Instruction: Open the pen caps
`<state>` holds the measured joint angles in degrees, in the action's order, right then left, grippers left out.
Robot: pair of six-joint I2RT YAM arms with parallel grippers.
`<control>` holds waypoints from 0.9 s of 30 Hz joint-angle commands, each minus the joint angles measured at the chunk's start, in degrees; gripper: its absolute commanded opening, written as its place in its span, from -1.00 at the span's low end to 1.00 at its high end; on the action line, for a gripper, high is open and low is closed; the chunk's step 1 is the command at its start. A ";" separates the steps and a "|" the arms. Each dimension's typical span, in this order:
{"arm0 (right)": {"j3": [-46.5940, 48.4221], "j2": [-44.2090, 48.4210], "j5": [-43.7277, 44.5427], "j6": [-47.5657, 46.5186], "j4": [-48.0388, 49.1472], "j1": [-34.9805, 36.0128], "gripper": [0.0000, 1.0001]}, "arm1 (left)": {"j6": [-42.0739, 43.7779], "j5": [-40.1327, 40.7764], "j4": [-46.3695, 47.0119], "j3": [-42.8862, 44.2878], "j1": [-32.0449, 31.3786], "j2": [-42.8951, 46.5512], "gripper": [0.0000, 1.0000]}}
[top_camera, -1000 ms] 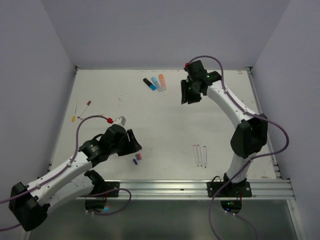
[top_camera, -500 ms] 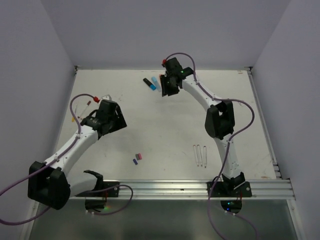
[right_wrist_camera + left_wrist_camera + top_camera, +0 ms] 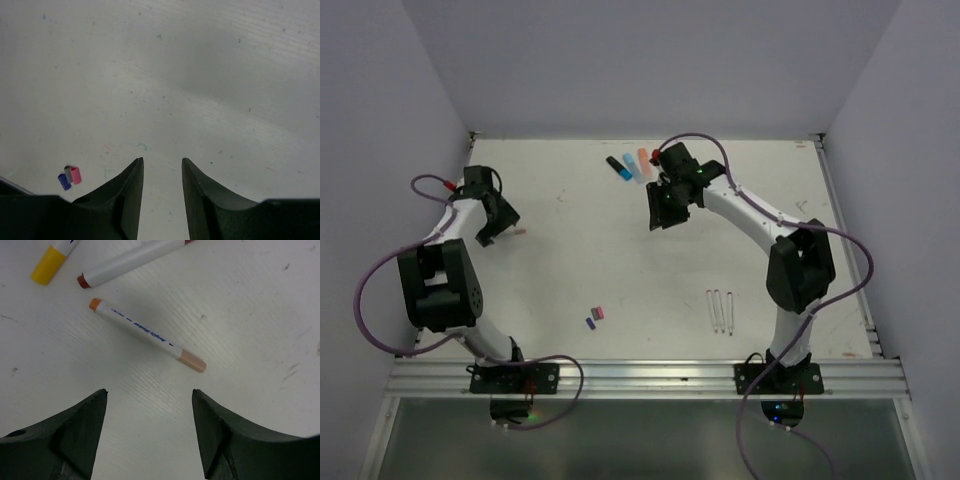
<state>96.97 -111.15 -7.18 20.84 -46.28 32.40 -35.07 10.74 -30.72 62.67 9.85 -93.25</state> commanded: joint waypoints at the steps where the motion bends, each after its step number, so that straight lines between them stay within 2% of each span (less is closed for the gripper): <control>1: -5.20 8.74 -2.57 1.13 3.73 1.35 -0.19 | -4.74 2.08 -0.39 5.26 0.61 -2.27 0.44; 6: -11.35 13.24 -2.50 -0.26 4.89 1.35 -0.19 | -10.62 3.32 -2.58 9.91 0.79 -6.84 0.46; 11: -13.82 16.84 -1.44 -2.64 3.57 1.26 -0.19 | -15.99 4.64 -10.05 15.54 0.79 -14.32 0.47; 20: -16.90 18.60 -1.87 -3.61 4.45 1.26 -0.19 | -21.44 4.89 -9.09 11.07 0.79 -15.12 0.47; 27: -17.78 20.01 -1.34 -3.97 4.18 1.26 -0.19 | -24.43 5.87 -9.00 10.88 0.96 -17.22 0.47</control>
<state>79.94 -94.50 -8.73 17.96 -43.55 33.71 -55.96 13.85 -39.00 73.06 10.48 -109.10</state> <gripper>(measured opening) 0.405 0.734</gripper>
